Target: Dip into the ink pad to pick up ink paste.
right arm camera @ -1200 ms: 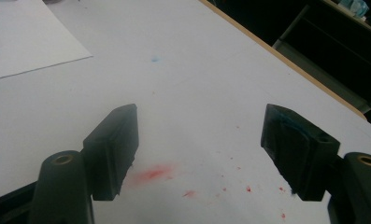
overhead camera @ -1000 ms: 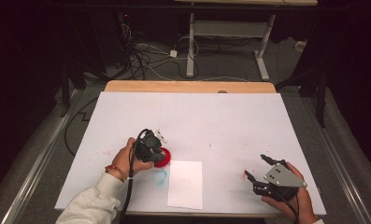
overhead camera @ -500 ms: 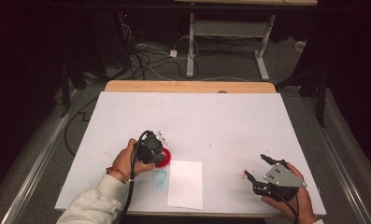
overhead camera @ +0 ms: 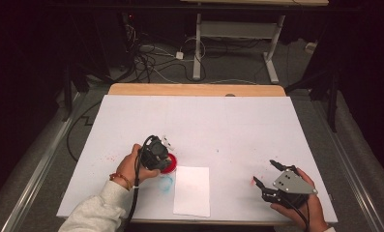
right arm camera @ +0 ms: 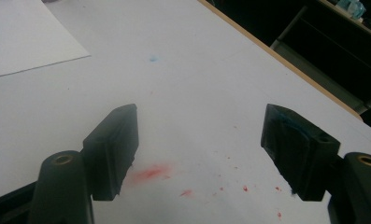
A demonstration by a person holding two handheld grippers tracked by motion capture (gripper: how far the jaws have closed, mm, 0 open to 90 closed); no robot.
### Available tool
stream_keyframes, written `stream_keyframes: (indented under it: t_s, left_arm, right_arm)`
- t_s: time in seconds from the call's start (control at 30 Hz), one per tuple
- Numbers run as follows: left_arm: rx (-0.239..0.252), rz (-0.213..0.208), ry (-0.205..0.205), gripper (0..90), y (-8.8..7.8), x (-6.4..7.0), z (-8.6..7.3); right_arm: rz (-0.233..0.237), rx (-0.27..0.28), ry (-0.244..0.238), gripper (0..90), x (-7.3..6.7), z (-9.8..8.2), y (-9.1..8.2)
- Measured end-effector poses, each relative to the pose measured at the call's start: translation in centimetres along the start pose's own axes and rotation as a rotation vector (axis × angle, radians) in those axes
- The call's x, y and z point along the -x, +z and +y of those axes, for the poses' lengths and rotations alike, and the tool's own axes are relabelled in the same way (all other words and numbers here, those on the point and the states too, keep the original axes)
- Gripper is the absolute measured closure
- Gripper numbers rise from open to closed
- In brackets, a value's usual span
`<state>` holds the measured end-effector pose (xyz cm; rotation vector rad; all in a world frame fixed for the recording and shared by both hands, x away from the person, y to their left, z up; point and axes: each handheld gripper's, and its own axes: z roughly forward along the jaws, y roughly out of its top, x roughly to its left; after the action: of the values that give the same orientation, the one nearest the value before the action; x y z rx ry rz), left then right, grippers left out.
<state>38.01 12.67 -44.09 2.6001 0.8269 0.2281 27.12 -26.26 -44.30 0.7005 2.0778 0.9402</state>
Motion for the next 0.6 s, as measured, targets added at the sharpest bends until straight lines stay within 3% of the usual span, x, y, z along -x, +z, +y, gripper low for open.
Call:
stream_keyframes:
  t_s: [0.6]
  left_arm:
    - [0.017,0.019,-0.002,73.5,0.01,0.28,-0.19]
  right_arm:
    - [0.003,0.002,-0.002,28.1,-0.05,0.02,0.05]
